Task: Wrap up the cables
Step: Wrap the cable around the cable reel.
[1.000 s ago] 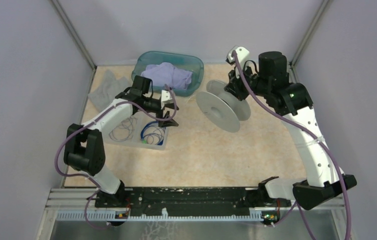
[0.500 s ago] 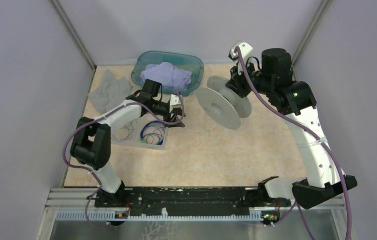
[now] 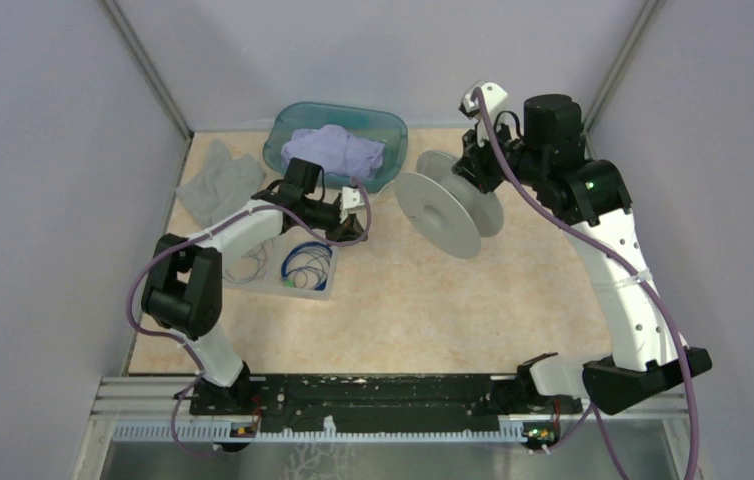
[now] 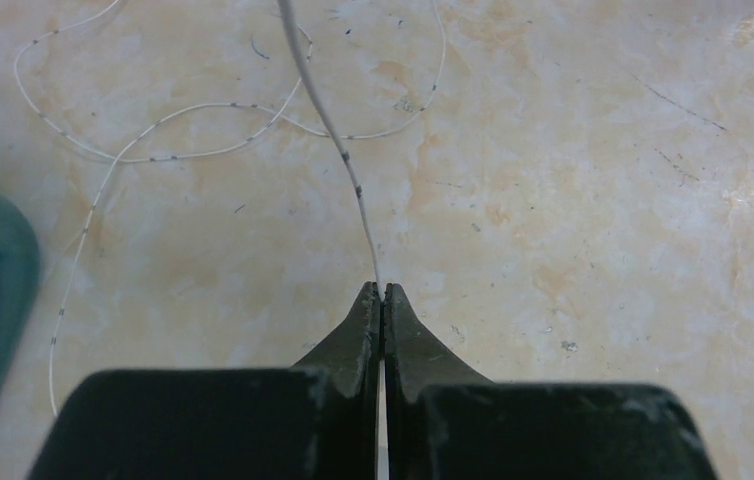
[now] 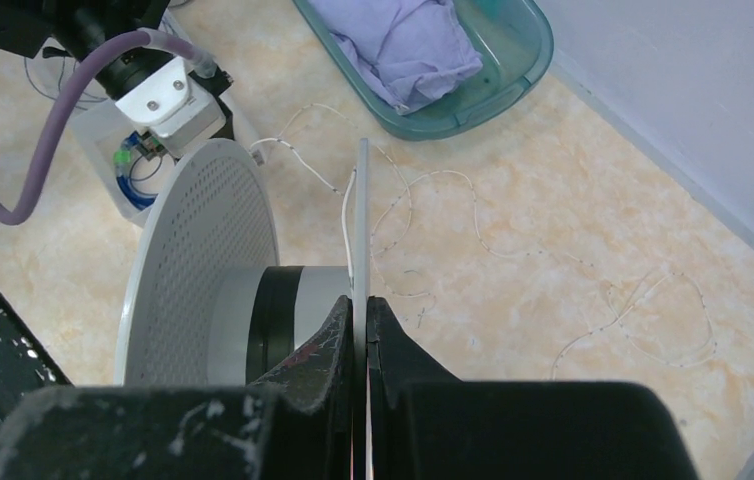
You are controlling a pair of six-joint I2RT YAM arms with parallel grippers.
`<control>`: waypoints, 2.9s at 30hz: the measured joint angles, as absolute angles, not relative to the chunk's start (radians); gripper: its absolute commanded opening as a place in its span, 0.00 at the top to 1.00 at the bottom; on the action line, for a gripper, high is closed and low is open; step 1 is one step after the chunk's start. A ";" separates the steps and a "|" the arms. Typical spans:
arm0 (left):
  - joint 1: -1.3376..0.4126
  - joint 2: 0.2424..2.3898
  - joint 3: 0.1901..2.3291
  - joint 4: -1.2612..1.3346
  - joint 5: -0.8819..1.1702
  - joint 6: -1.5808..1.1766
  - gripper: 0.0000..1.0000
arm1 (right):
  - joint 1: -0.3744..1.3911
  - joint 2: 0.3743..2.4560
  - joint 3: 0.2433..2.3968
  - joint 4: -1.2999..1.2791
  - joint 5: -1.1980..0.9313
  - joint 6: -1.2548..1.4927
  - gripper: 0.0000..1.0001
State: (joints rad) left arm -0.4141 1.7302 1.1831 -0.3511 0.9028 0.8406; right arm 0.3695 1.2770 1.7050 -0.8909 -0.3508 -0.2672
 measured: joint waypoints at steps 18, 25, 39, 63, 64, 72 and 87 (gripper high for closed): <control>-0.472 1.690 1.102 -0.223 0.709 0.711 1.00 | 0.318 1.436 1.847 -0.824 -0.321 -0.039 1.00; -0.556 1.666 1.101 -0.224 0.685 0.728 1.00 | 0.318 1.457 1.839 -0.736 -0.248 0.035 1.00; -0.745 1.731 1.320 -0.323 0.609 0.751 1.00 | 0.316 1.458 1.647 -0.560 -0.131 0.099 1.00; -0.812 1.801 1.672 -0.506 0.524 0.559 1.00 | 0.319 1.409 1.351 -0.393 -0.006 0.027 1.00; -0.812 1.801 1.674 -0.506 0.508 0.549 0.99 | 0.319 1.403 1.341 -0.389 -0.004 0.022 1.00; -0.812 1.803 1.675 -0.494 0.410 0.487 0.99 | 0.332 1.370 1.255 -0.374 -0.018 -0.014 1.00; -0.767 1.804 1.675 -0.441 0.335 0.414 0.99 | 0.340 1.338 1.158 -0.370 -0.110 -0.100 1.00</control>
